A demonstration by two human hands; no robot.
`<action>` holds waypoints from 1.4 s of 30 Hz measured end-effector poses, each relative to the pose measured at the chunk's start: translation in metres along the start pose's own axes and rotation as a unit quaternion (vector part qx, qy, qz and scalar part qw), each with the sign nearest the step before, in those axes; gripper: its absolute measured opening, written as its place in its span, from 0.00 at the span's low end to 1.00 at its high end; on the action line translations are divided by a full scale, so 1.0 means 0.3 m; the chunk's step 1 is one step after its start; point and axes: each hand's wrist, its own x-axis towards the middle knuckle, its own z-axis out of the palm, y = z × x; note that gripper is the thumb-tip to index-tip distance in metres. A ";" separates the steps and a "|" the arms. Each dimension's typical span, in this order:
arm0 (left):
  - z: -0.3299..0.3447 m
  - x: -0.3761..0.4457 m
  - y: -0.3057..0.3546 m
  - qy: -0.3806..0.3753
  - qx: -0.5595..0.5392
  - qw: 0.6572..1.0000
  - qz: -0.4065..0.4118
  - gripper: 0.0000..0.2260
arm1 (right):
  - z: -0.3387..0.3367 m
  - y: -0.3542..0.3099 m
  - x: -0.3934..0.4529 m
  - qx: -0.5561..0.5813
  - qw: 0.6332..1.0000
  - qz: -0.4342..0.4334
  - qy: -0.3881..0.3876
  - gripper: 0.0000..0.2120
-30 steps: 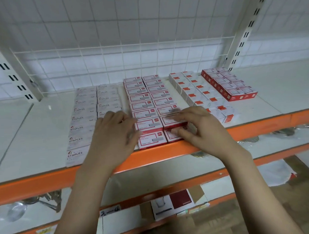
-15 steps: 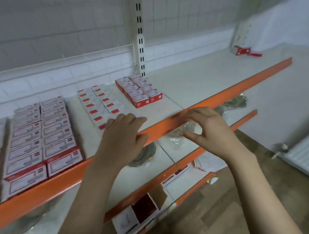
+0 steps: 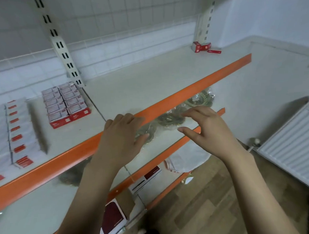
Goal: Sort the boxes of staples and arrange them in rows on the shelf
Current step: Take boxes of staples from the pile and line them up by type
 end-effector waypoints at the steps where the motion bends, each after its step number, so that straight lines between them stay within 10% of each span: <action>1: 0.017 0.041 0.013 -0.001 0.001 1.000 0.004 0.22 | -0.005 0.033 0.011 -0.002 1.000 0.005 0.002 0.18; 26: 0.259 1.164 0.165 -0.017 0.027 0.988 0.153 0.22 | -0.136 0.708 0.564 -0.122 0.987 0.100 0.017 0.23; 42: 0.620 1.915 0.307 -0.139 0.050 0.989 0.029 0.36 | -0.247 1.185 0.755 -0.111 0.992 0.037 -0.058 0.24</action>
